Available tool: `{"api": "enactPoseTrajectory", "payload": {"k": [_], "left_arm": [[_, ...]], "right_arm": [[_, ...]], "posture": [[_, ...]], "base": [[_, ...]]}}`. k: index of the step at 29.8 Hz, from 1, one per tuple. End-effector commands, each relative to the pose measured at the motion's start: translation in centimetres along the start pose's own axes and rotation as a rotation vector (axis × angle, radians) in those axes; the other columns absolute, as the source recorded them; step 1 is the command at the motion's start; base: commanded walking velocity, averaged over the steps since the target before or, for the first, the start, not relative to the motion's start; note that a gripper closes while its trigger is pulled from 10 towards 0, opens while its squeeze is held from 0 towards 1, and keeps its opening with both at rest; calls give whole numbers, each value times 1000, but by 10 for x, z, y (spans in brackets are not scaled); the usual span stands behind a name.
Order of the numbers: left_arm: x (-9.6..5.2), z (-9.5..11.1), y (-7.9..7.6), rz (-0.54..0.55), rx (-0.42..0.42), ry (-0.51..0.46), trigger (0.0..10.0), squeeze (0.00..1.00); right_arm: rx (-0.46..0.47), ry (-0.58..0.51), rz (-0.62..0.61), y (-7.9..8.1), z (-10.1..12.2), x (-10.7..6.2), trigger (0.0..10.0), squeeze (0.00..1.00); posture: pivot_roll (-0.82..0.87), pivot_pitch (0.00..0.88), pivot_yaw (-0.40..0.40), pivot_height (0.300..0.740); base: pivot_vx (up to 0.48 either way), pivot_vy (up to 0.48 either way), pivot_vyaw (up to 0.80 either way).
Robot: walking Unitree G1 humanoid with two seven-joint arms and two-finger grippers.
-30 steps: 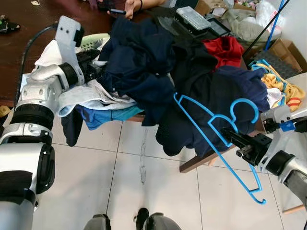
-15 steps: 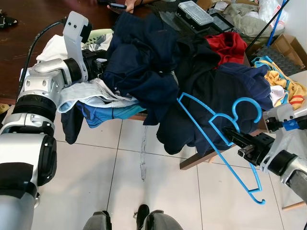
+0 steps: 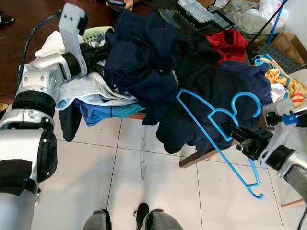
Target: Hang hanger
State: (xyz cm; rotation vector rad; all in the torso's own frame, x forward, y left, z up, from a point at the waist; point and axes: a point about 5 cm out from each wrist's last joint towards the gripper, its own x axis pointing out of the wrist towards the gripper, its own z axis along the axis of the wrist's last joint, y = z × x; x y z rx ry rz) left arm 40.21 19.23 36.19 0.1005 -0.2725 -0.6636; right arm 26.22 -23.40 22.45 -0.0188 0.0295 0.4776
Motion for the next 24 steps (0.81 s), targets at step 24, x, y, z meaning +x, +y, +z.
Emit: {"api": "enactPoseTrajectory", "payload": {"k": [24], "left_arm": [[-34, 168, -68, -242, 263, -647, 471, 0]], "right_arm": [[105, -266, -53, 0, 8, 46, 10000, 0]], "posture": [[92, 65, -39, 740]], "base": [[0, 0, 0]]}}
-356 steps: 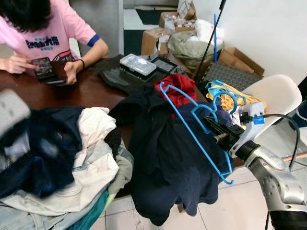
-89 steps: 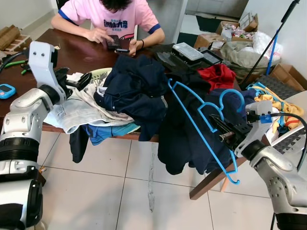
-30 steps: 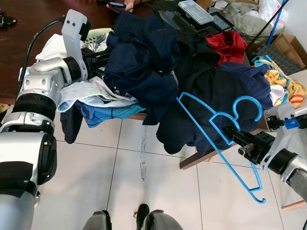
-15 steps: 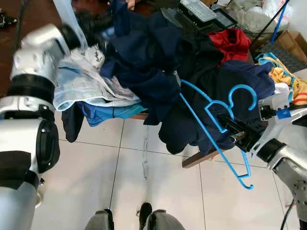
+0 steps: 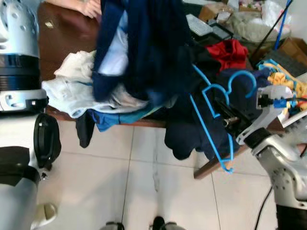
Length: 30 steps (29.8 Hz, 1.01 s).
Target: Hang hanger
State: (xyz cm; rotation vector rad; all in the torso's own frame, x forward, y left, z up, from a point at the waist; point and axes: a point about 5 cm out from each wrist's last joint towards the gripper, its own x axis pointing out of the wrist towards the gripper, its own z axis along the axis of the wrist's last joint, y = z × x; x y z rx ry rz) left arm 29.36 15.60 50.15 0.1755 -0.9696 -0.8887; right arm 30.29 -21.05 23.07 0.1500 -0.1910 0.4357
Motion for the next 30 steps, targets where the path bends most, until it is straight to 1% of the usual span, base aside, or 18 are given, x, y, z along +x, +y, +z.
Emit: {"api": "enactPoseTrajectory", "payload": {"k": [1, 2, 3, 4, 5, 6, 7, 9, 11, 13, 14, 16, 19, 21, 26, 27, 28, 30], "left_arm": [[-6, 3, -2, 14, -14, 2, 471, 0], [-6, 3, -2, 14, -14, 2, 471, 0], [-22, -15, -8, 69, -93, 54, 4275, 0], [-27, -21, -11, 87, -118, 71, 4275, 0], [-35, -36, -16, 113, -144, 114, 10000, 0], [-35, -36, -16, 113, -144, 114, 10000, 0], [-41, -44, -20, 127, -158, 142, 10000, 0], [-41, -44, -20, 127, -158, 142, 10000, 0], [-54, -65, -32, 201, -217, 196, 10000, 0], [-54, -65, -32, 201, -217, 196, 10000, 0], [-56, -71, -35, 238, -242, 199, 10000, 0], [-57, -75, -39, 264, -264, 195, 10000, 0], [-55, -77, -43, 262, -269, 191, 10000, 0], [-48, -78, -47, 256, -277, 188, 10000, 0], [-46, -78, -49, 256, -278, 190, 10000, 0], [-43, -81, -50, 263, -279, 192, 10000, 0], [-43, -84, -51, 283, -259, 200, 10000, 0], [-44, -90, -52, 312, -257, 207, 10000, 0]], "right_arm": [[-4, -26, -9, -1, 0, 2, 10000, 0], [-4, -26, -9, -1, 0, 2, 10000, 0], [6, -45, -9, 0, 0, 7, 10000, 0], [8, -49, -9, 1, -1, 8, 10000, 0], [10, -55, -9, 1, -1, 10, 10000, 0], [10, -55, -9, 1, -1, 10, 10000, 0], [12, -61, -8, 1, 0, 10, 10000, 0], [12, -61, -8, 1, 0, 10, 10000, 0], [14, -74, -8, 1, 0, 12, 10000, 0], [14, -74, -8, 1, 0, 12, 10000, 0], [16, -79, -8, 1, 0, 13, 10000, 0], [18, -85, -7, 1, 0, 14, 10000, 0], [21, -88, -6, 1, -1, 15, 10000, 0], [22, -94, -4, 2, -3, 16, 10000, 0], [23, -96, -3, 3, -3, 16, 10000, 0], [25, -94, -2, 4, -5, 16, 10000, 0], [27, -92, -1, 6, -7, 15, 10000, 0], [29, -89, 0, 7, -8, 14, 10000, 0]], "posture": [[92, 65, -39, 740], [92, 65, -39, 740], [104, 52, -33, 740], [104, 52, -33, 740], [105, 49, -31, 740], [105, 49, -31, 740], [107, 47, -31, 740], [107, 47, -31, 740], [109, 46, -31, 740], [109, 46, -31, 740], [114, 44, -32, 740], [114, 44, -32, 740], [114, 41, -31, 740], [109, 42, -23, 740], [109, 42, -23, 740], [99, 44, -16, 740], [93, 47, -15, 740], [91, 48, -14, 740]], "base": [[0, 0, 0], [0, 0, 0], [0, 0, 0], [0, 0, 0], [0, 0, 0], [0, 0, 0], [0, 0, 0], [0, 0, 0], [0, 0, 0], [0, 0, 0], [0, 0, 0], [0, 0, 0], [-175, 0, 0], [-326, 0, 0], [-329, 0, 0], [0, 0, 0], [0, 0, 0], [0, 0, 0]]}}
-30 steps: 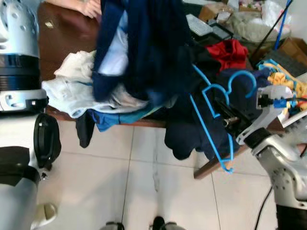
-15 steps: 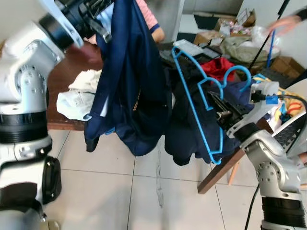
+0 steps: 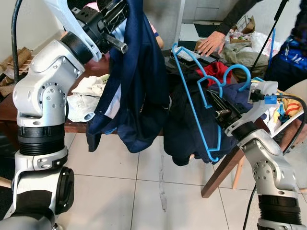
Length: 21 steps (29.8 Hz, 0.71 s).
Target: Hang hanger
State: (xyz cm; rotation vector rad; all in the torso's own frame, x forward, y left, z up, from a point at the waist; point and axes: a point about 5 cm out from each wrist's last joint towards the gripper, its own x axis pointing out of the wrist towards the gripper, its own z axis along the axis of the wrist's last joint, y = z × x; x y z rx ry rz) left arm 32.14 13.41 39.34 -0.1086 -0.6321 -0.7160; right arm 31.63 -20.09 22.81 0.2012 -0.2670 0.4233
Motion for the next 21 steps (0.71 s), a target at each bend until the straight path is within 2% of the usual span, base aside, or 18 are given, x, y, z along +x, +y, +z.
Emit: {"api": "enactPoseTrajectory", "payload": {"k": [1, 2, 6, 9, 21], "left_arm": [[3, 1, -1, 24, 26, -22, 10000, 0], [1, -7, 0, 46, 39, -2, 10000, 0], [0, -12, 0, 59, 48, 12, 10000, 0], [-1, -20, -3, 68, 43, 28, 10000, 0], [5, -15, -9, 49, 36, -1, 10000, 0]], "right_arm": [[-3, -4, 10, 5, -2, -2, 10000, 0], [-3, -1, 10, 6, -3, -3, 10000, 0], [-4, 0, 10, 6, -3, -3, 10000, 0], [-4, 3, 10, 6, -4, -4, 10000, 0], [5, 4, 20, 9, -7, -3, 10000, 0]], "posture": [[91, 48, -14, 740], [85, 53, -10, 740], [83, 53, -12, 740], [83, 56, -13, 740], [89, 62, -11, 740]], "base": [[0, 0, 0], [0, 0, 0], [0, 0, 0], [0, -461, 0], [0, -461, 0]]}}
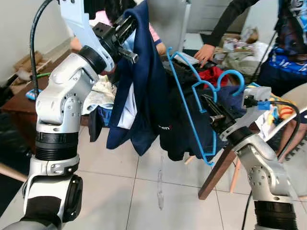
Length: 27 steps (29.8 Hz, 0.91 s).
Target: Hang hanger
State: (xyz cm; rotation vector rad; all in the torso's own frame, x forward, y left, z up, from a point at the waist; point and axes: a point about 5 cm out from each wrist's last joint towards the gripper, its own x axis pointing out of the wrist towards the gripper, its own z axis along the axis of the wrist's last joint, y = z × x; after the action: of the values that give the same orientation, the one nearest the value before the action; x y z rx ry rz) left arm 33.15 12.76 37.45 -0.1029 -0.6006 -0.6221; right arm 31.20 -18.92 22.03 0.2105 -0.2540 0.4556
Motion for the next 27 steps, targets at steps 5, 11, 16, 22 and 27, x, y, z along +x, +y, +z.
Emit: {"api": "enactPoseTrajectory", "payload": {"k": [5, 11, 16, 22, 27], "left_arm": [[9, 7, -16, -59, 30, -51, 10000, 0], [11, 4, -16, -43, 39, -50, 10000, 0], [11, 0, -15, -33, 65, -35, 10000, 0], [9, -6, -26, -82, 111, 5, 10000, 0], [10, -7, -35, -114, 125, 15, 10000, 0]], "right_arm": [[-12, -9, -11, -1, 2, -2, 10000, 0], [-15, -7, -12, -2, 2, -3, 10000, 0], [-11, -3, -5, 0, 0, -3, 10000, 0], [1, 4, 17, 5, -3, -2, 10000, 0], [3, 5, 23, 6, -4, -1, 10000, 0]], "posture": [[81, 60, -7, 740], [69, 51, -6, 740], [64, 47, -9, 740], [57, 46, -18, 740], [59, 43, -15, 740]], "base": [[0, -467, 0], [0, -388, 0], [0, 0, 0], [-94, 0, 0], [-299, -99, 0]]}}
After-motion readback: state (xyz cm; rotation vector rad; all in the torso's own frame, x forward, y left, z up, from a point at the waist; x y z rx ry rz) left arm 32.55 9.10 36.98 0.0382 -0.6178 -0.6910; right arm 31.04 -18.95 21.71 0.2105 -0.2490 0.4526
